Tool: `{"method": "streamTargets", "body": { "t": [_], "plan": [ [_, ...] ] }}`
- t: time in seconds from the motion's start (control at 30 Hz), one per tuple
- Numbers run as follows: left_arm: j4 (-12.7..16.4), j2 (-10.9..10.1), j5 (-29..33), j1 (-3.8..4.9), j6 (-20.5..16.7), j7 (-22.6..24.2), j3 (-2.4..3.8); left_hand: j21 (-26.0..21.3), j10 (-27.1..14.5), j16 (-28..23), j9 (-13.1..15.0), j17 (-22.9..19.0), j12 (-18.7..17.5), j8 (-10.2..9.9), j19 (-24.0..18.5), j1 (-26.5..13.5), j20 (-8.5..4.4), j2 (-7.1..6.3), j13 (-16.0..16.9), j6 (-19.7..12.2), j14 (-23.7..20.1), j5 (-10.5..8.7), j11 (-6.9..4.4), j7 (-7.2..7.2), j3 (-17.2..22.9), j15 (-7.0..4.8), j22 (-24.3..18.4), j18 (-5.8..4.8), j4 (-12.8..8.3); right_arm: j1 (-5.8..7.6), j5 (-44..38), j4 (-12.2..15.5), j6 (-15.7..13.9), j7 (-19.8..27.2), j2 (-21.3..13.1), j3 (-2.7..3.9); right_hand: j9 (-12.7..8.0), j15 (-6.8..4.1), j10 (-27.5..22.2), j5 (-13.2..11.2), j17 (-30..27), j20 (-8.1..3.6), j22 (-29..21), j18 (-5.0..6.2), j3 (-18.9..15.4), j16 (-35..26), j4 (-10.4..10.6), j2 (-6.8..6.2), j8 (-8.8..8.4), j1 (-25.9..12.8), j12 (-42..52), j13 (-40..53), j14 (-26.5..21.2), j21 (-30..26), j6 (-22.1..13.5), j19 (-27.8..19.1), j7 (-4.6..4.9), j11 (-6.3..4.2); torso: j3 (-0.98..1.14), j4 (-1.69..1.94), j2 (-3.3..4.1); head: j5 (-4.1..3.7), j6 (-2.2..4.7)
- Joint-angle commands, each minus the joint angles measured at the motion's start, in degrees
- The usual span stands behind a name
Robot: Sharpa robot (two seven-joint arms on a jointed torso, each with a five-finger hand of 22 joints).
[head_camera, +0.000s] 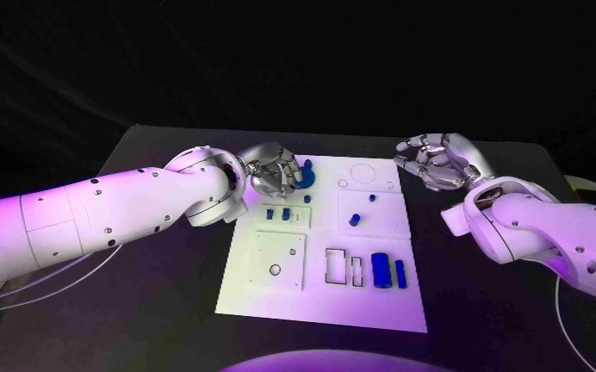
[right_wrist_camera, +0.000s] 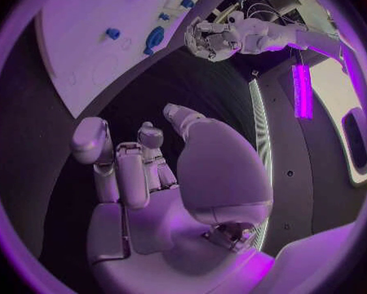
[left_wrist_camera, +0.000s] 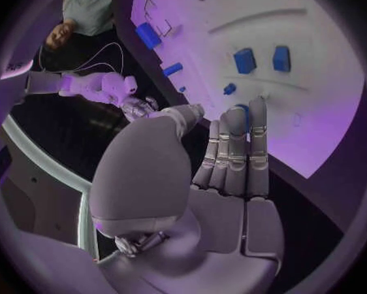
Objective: Assemble the parts on the task board
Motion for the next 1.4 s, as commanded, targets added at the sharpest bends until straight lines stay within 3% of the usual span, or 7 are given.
{"method": "streamTargets", "body": {
  "t": [0.03,0.1,0.3,0.63,0.97,1.4],
  "plan": [
    [-0.6,0.86,-7.4,0.0,-3.77,9.21,-0.17,-0.17,-0.15,0.33,-1.77,-0.69,-1.4,-1.0,0.44,1.29,-0.18,-0.21,-1.95,0.71,-0.44,-0.24,0.05,-0.04,-0.15,-0.11,0.0,0.72,-0.72,-0.07,-0.46,0.02,0.18,0.45,0.07,0.01,-0.06,-0.17,-0.38,0.27,-0.06,-0.02,-0.09,0.42,-0.09,-0.3,0.31,0.06,0.29,-0.42,-0.23,-0.12,0.95,-0.29,-0.56,-0.51,-0.04,-0.11,0.02,-0.02,-0.03,-0.07,0.0],
    [-1.11,1.6,-11.14,-0.01,-3.18,10.09,-0.38,0.22,0.28,1.2,-3.12,-1.02,-2.18,-1.63,0.77,2.05,-0.3,-0.31,-3.37,1.63,-0.06,-0.27,-0.11,-0.24,-0.58,-0.24,0.32,0.74,-1.33,-0.1,-0.46,0.04,0.21,0.46,0.11,0.01,-0.06,-0.17,-0.38,0.27,-0.06,-0.02,-0.09,0.42,-0.09,-0.3,0.31,0.06,0.29,-0.42,-0.23,-0.12,0.95,-0.29,-0.56,-0.51,-0.04,-0.11,0.08,-0.03,-0.04,-0.08,-0.03],
    [-2.54,3.51,-19.76,-0.03,-0.55,9.99,-0.97,1.53,0.23,4.7,-5.5,0.2,-3.87,-3.21,1.01,2.97,-0.45,-0.42,-5.85,2.36,1.4,-0.19,-0.21,-0.8,-1.37,-0.36,1.43,0.71,-2.44,-0.2,-0.45,0.05,0.25,0.49,0.14,0.01,-0.07,-0.17,-0.41,0.3,0.02,-0.02,-0.09,0.42,-0.07,-0.26,0.31,0.08,0.31,-0.4,-0.26,-0.16,0.97,-0.3,-0.56,-0.5,-0.04,-0.12,0.01,0.03,-0.01,-0.1,0.03],
    [-5.45,6.23,-27.91,-0.19,4.03,7.54,-1.4,4.25,-1.92,8.62,-8.03,-0.42,-6.38,-4.96,1.01,2.62,-0.12,-0.46,-8.92,2.68,1.5,-0.17,0.14,-1.02,-3.83,-0.05,4.43,0.42,-2.68,-0.29,-0.45,0.11,0.3,0.54,0.19,0.01,-0.07,-0.18,-0.39,0.43,0.01,-0.02,-0.09,0.42,-0.02,-0.27,0.32,0.12,0.35,-0.35,-0.23,-0.15,0.97,-0.31,-0.57,-0.49,-0.04,-0.12,0.0,-0.1,0.07,-0.06,0.15],
    [-8.38,8.77,-30.41,-0.23,6.57,5.49,-1.41,6.99,-2.08,11.4,-8.97,0.0,-7.14,-5.34,2.68,3.09,0.0,-0.12,-10.29,3.55,2.57,-0.12,0.2,-0.86,-4.65,0.01,7.66,-0.05,-2.35,-0.33,-0.45,0.09,0.31,0.59,0.32,0.01,-0.08,-0.18,-0.42,0.57,0.01,-0.03,-0.15,0.44,0.01,-0.28,0.32,0.14,0.38,-0.32,-0.24,-0.19,0.97,-0.4,-0.59,-0.52,-0.05,-0.13,0.08,-0.07,0.0,-0.11,-0.05],
    [-11.04,10.79,-31.24,-0.27,9.21,3.95,-1.39,9.73,0.06,14.09,-10.09,-0.22,-7.42,-5.68,3.95,4.51,-0.03,0.39,-11.82,5.52,3.34,-0.05,0.24,-0.84,-2.76,0.05,10.67,-0.42,-2.23,-0.34,-0.44,0.17,0.3,0.62,0.37,0.01,-0.08,-0.18,-0.42,0.57,0.01,-0.03,-0.15,0.44,0.01,-0.28,0.32,0.14,0.38,-0.32,-0.24,-0.19,0.97,-0.4,-0.59,-0.52,-0.05,-0.13,0.05,-0.05,0.02,-0.31,-0.21]
  ]
}}
